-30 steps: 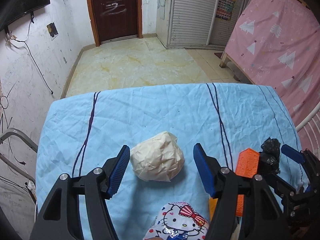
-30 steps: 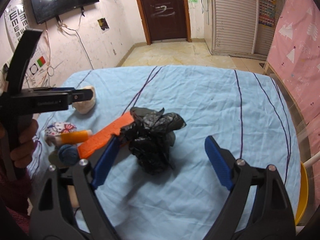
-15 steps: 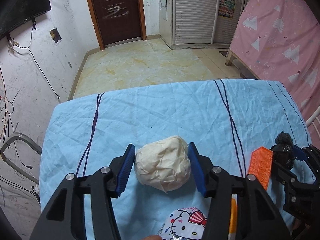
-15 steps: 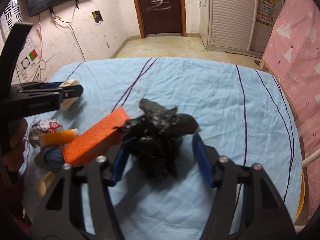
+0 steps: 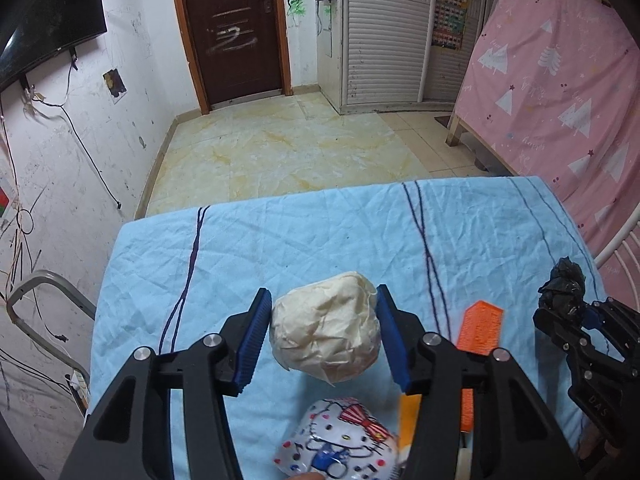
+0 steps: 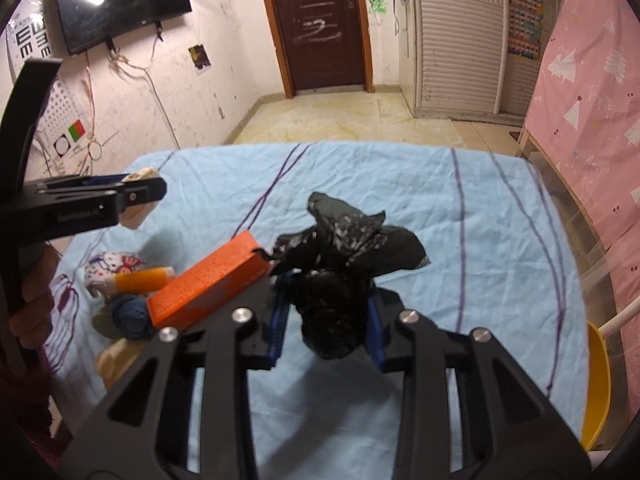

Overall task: Collect trash
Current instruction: 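Close the left tool on the white paper while the right tool grasps the black bag, then carry the paper and bag in both tools over to the yellow bin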

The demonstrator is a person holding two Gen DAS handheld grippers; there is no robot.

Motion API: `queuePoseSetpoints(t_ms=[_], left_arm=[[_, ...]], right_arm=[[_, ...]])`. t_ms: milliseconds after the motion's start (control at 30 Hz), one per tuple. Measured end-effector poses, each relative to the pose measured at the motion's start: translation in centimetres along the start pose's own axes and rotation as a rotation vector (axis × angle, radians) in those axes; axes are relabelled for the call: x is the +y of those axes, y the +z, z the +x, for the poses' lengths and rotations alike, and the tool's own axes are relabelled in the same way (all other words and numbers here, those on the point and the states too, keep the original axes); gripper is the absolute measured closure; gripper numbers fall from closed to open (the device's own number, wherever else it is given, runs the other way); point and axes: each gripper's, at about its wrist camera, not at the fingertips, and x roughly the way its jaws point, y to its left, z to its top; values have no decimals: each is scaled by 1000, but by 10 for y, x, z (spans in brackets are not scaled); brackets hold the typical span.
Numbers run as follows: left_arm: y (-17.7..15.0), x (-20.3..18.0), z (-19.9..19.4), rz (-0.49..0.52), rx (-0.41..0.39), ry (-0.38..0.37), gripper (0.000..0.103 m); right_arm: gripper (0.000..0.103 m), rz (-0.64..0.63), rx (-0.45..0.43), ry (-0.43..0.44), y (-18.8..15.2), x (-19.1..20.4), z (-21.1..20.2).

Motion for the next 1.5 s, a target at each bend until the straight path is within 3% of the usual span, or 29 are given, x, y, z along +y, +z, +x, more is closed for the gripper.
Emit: queuePoseSetpoints(t_ms=[500, 1367, 1433, 1500], left_arm=[[9, -95, -46, 135, -74, -46, 59], [0, -289, -73, 367, -92, -196, 58], [-1, -302, -74, 383, -96, -204, 58], [-2, -316, -75, 395, -99, -220, 58]], right_arm=[[72, 107, -118, -49, -16, -65, -59], [71, 328, -208, -217, -68, -213, -128], [66, 350, -203, -213, -73, -220, -129], [49, 368, -203, -220, -78, -227, -130]])
